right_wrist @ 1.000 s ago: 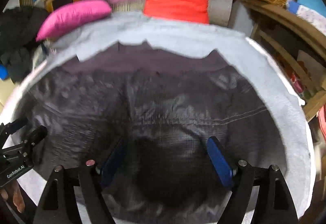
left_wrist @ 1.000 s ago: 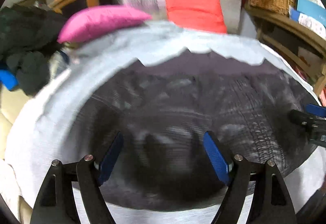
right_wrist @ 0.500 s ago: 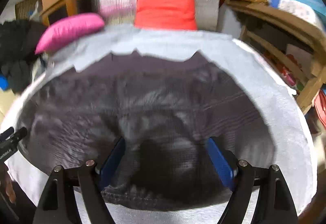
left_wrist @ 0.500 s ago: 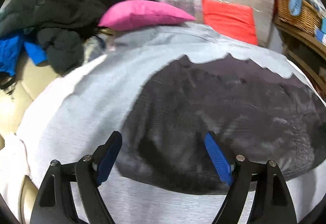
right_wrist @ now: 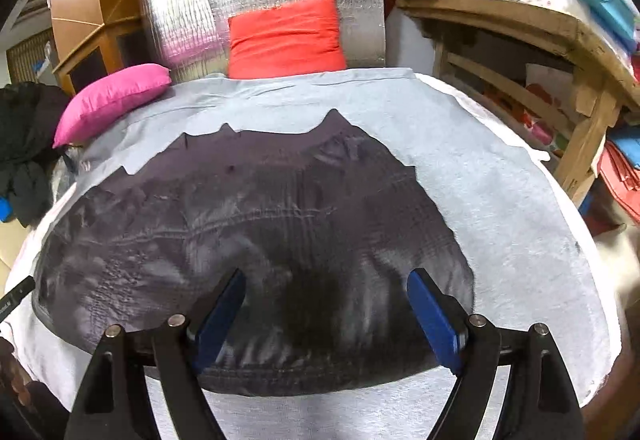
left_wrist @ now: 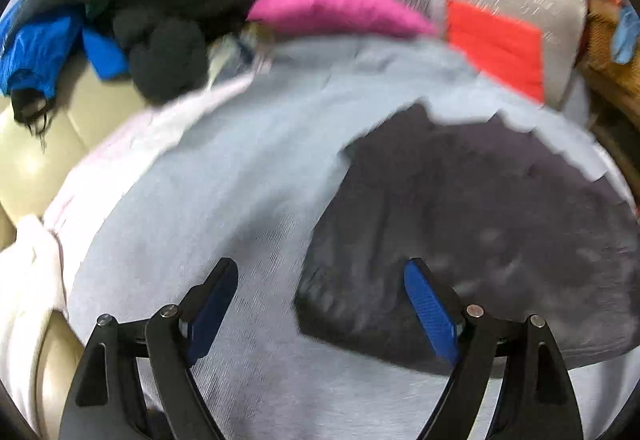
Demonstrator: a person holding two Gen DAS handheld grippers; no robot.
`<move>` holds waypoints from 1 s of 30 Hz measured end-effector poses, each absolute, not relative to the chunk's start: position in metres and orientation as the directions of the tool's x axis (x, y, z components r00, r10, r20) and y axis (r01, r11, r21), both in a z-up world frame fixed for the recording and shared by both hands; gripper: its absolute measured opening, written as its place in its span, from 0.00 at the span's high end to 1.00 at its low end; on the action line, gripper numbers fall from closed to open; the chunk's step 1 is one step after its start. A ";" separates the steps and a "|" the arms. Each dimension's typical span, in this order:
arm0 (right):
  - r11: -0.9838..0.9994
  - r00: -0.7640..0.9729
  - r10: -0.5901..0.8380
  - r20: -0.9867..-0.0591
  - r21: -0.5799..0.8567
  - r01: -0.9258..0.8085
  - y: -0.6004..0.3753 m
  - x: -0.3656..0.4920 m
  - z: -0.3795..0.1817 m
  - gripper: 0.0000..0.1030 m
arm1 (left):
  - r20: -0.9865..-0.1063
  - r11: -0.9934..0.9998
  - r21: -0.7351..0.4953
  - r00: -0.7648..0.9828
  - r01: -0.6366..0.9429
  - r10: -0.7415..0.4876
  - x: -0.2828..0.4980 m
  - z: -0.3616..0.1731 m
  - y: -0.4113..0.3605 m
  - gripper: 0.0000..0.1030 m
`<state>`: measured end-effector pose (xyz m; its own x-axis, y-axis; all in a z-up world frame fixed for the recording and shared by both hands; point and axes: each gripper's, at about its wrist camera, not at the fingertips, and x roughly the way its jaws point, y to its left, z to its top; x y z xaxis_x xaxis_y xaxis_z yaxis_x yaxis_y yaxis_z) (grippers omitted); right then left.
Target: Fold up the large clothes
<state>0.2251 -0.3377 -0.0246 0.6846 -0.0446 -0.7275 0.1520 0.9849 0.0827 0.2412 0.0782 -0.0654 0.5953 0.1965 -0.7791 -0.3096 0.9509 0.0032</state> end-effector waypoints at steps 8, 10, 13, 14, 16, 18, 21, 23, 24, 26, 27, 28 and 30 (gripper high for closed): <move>0.982 0.672 -0.029 -0.740 0.105 0.159 -0.343 0.220 -0.022 0.16 | -0.766 0.949 -0.057 0.623 -0.311 0.158 0.237 -0.041 0.081 0.16; 0.983 0.700 0.001 -0.714 0.128 0.130 -0.333 0.214 -0.007 0.16 | -0.756 0.954 -0.053 0.636 -0.295 0.154 0.238 -0.035 0.074 0.16; 0.987 0.707 0.060 -0.705 0.148 0.064 -0.309 0.209 -0.001 0.16 | -0.751 0.965 -0.053 0.647 -0.258 0.131 0.241 -0.026 0.058 0.16; 0.988 0.705 0.075 -0.705 0.146 0.041 -0.300 0.208 -0.002 0.16 | -0.749 0.968 -0.054 0.651 -0.246 0.124 0.242 -0.024 0.053 0.16; 0.992 0.698 0.093 -0.710 0.126 -0.004 -0.279 0.208 -0.007 0.16 | -0.745 0.973 -0.050 0.657 -0.225 0.114 0.243 -0.020 0.043 0.16; 0.994 0.687 0.092 -0.720 0.109 -0.019 -0.267 0.212 -0.018 0.16 | -0.745 0.978 -0.043 0.659 -0.203 0.104 0.244 -0.017 0.034 0.16; 0.998 0.633 0.058 -0.772 0.065 -0.011 -0.256 0.225 -0.043 0.16 | -0.743 0.984 -0.039 0.664 -0.172 0.086 0.244 -0.014 0.018 0.16; 0.999 0.610 0.046 -0.791 0.053 -0.008 -0.256 0.231 -0.051 0.16 | -0.741 0.987 -0.037 0.667 -0.159 0.080 0.244 -0.013 0.011 0.16; 0.998 0.619 0.051 -0.784 0.059 -0.008 -0.257 0.230 -0.048 0.16 | -0.739 0.987 -0.034 0.669 -0.156 0.080 0.245 -0.013 0.009 0.16; 0.997 0.635 0.068 -0.770 0.078 -0.012 -0.260 0.230 -0.041 0.16 | -0.745 0.988 -0.031 0.663 -0.151 0.078 0.248 -0.016 0.005 0.16; 0.997 0.645 0.065 -0.762 0.078 -0.008 -0.262 0.230 -0.036 0.16 | -0.747 0.988 -0.032 0.660 -0.149 0.076 0.248 -0.017 0.004 0.16; 0.997 0.651 0.065 -0.756 0.079 -0.008 -0.263 0.231 -0.032 0.16 | -0.750 0.989 -0.030 0.657 -0.148 0.076 0.249 -0.019 0.002 0.16; 0.997 0.656 0.066 -0.752 0.081 -0.008 -0.264 0.234 -0.030 0.16 | -0.756 0.989 -0.028 0.650 -0.147 0.075 0.251 -0.021 0.000 0.16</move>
<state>0.2344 -0.2640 -0.0303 0.6560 0.0661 -0.7519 -0.0076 0.9967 0.0811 0.2507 0.0001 -0.0212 0.6503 0.0751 -0.7560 -0.1467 0.9888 -0.0280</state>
